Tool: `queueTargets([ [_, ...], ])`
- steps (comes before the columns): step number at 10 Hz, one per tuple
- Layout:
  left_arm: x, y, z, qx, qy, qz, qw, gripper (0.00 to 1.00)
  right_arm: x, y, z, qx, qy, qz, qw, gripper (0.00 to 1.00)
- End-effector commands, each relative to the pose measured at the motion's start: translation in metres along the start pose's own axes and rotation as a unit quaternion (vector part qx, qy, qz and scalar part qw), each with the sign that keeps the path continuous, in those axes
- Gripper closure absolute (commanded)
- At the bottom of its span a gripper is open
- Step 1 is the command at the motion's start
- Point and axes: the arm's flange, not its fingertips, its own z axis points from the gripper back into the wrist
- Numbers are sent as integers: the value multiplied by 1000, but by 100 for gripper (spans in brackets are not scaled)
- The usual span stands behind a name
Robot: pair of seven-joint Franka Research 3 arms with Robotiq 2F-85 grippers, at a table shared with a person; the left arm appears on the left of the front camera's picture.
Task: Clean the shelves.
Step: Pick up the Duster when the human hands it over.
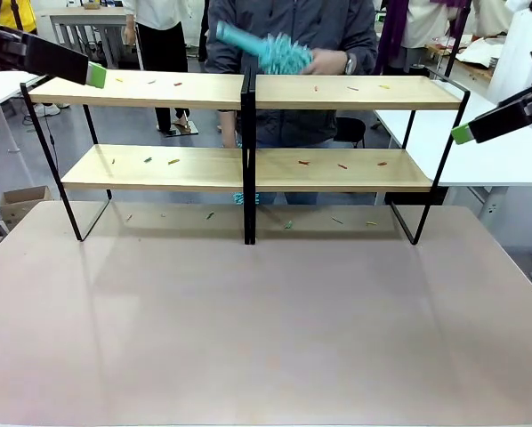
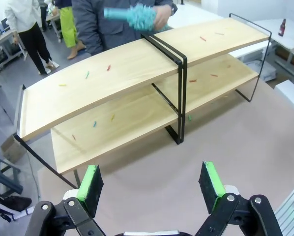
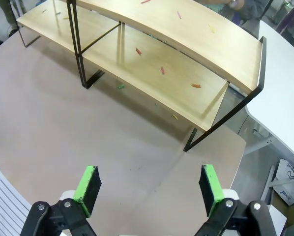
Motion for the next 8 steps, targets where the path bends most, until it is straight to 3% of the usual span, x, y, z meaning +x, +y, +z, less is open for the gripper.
queueTargets([
  [1,-168,-16,-7,9,-14,5,1000,0,-106,34,-28,-10,-26,22,999,0],
  [3,-167,-12,-8,8,-12,22,1000,0,-106,34,-29,-9,-27,22,999,0],
  [4,-1,0,-4,2,3,1,1000,0,-106,34,-29,-9,-33,17,999,0],
  [8,-1,0,-4,2,3,1,1000,0,-100,36,-34,-4,-35,6,999,0],
])
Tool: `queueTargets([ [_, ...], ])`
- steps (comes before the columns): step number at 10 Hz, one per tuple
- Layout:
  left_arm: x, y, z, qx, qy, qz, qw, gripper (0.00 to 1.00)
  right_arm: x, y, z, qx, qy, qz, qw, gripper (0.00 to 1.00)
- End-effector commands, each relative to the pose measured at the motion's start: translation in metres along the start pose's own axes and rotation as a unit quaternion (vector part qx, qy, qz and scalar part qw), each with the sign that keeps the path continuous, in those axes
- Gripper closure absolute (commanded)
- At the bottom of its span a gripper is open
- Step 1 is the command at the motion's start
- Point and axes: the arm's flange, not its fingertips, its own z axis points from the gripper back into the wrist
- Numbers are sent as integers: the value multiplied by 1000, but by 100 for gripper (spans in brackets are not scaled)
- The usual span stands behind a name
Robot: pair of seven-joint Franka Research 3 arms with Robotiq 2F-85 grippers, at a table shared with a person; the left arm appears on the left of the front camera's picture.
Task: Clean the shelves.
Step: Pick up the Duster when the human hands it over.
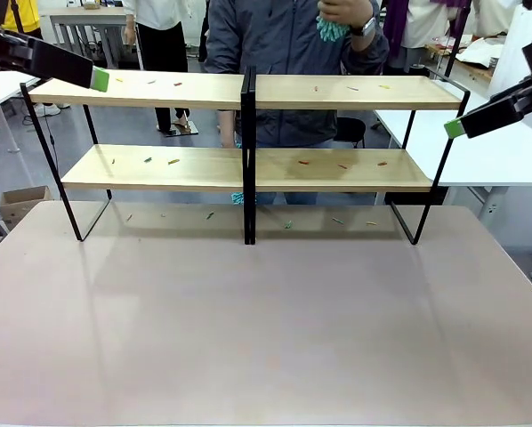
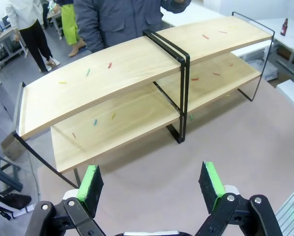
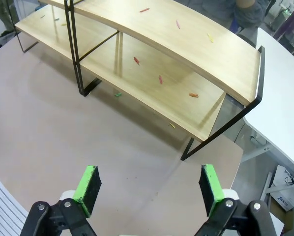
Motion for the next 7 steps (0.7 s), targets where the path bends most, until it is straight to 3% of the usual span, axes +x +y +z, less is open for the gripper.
queueTargets([
  [1,0,-1,1,-2,-1,-3,1000,0,-105,38,-23,2,-13,-13,1000,0],
  [4,0,-1,1,-2,-1,-3,1000,0,-99,44,-24,15,-12,-48,999,0],
  [7,0,-1,1,-2,-1,-3,1000,0,-91,56,-20,10,-11,-129,992,0],
])
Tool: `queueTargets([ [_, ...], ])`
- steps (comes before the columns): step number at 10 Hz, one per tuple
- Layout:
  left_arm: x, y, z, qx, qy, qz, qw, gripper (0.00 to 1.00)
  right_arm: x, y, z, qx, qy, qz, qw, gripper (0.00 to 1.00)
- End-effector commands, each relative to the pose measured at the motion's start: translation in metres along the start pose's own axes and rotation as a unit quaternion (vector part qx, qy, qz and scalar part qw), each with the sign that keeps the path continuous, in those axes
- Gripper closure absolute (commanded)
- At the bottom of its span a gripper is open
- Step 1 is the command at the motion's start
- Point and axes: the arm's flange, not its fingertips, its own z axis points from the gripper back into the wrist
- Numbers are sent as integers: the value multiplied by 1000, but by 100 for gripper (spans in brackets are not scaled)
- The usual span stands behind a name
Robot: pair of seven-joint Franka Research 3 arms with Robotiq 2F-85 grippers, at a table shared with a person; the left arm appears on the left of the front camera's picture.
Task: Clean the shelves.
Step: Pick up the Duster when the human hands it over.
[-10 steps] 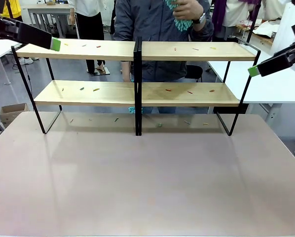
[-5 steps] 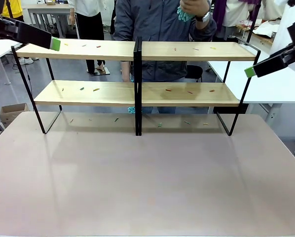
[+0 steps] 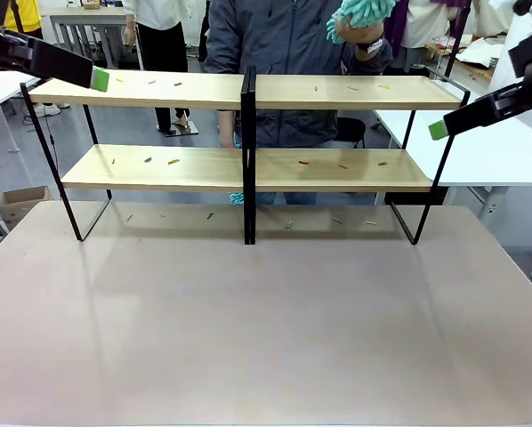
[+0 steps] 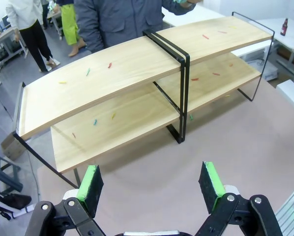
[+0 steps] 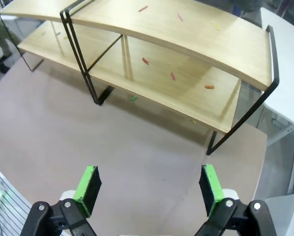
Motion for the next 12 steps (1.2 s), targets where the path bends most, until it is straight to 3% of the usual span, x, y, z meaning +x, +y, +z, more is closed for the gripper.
queueTargets([
  [1,0,-1,1,-2,-1,-2,1000,0,-100,28,-9,-9,-25,-41,999,0],
  [3,0,-1,1,-2,-1,-2,1000,0,-100,33,-2,-44,-32,-85,995,0],
  [7,0,-1,1,-2,-1,-2,1000,0,-111,46,22,-36,-65,-78,994,0],
  [12,0,-1,1,-2,-1,-2,1000,0,-109,43,18,-43,-68,-84,993,0],
])
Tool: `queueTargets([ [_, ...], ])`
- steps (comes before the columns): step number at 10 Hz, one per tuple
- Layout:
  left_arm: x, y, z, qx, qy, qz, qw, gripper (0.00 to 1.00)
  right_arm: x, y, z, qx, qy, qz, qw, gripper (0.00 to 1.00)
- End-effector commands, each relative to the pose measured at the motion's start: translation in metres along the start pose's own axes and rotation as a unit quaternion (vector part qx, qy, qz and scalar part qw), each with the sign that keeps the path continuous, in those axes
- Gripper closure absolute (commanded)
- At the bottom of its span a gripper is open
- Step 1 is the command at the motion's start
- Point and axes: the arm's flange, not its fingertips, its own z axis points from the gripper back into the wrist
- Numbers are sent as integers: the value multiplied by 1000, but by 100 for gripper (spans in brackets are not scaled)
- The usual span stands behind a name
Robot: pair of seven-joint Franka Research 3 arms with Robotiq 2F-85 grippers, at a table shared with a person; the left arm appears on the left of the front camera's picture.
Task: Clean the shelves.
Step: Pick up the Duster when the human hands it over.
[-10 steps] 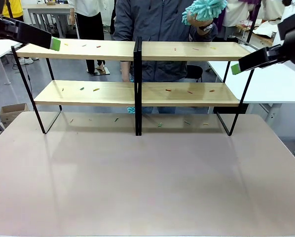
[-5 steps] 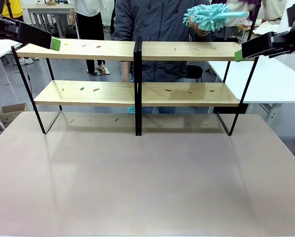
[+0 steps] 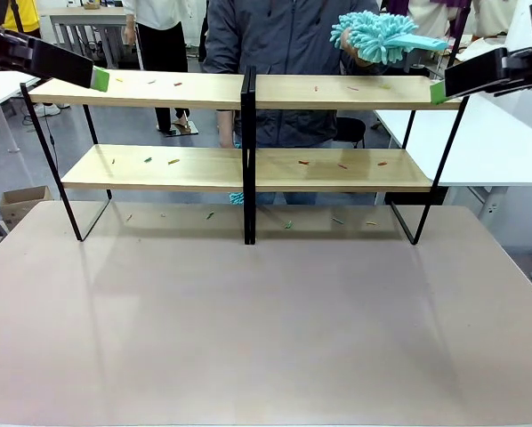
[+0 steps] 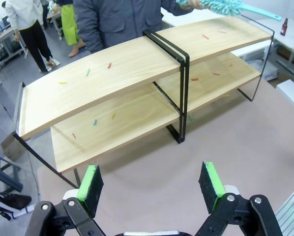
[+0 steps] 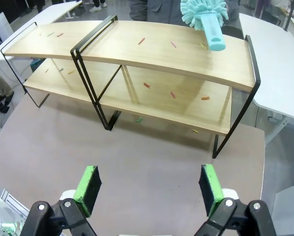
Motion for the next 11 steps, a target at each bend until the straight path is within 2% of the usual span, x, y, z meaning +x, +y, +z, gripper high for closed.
queueTargets([
  [1,0,-1,1,-1,-1,-2,1000,0,-118,-16,-19,-6,-7,-14,1000,0],
  [2,0,-1,1,-1,-1,-2,1000,0,0,0,0,0,0,0,1000,0],
  [8,0,-1,1,-1,-1,-2,1000,0,0,0,0,-1,0,0,1000,0],
  [9,0,-1,1,-1,-1,-2,1000,0,14,-18,-10,55,65,-48,995,0],
  [10,0,-1,1,-1,-1,-2,1000,0,39,-58,-21,126,170,-138,968,0],
  [11,0,-1,1,-1,-1,-2,1000,0,59,-107,-30,252,238,-192,918,0],
])
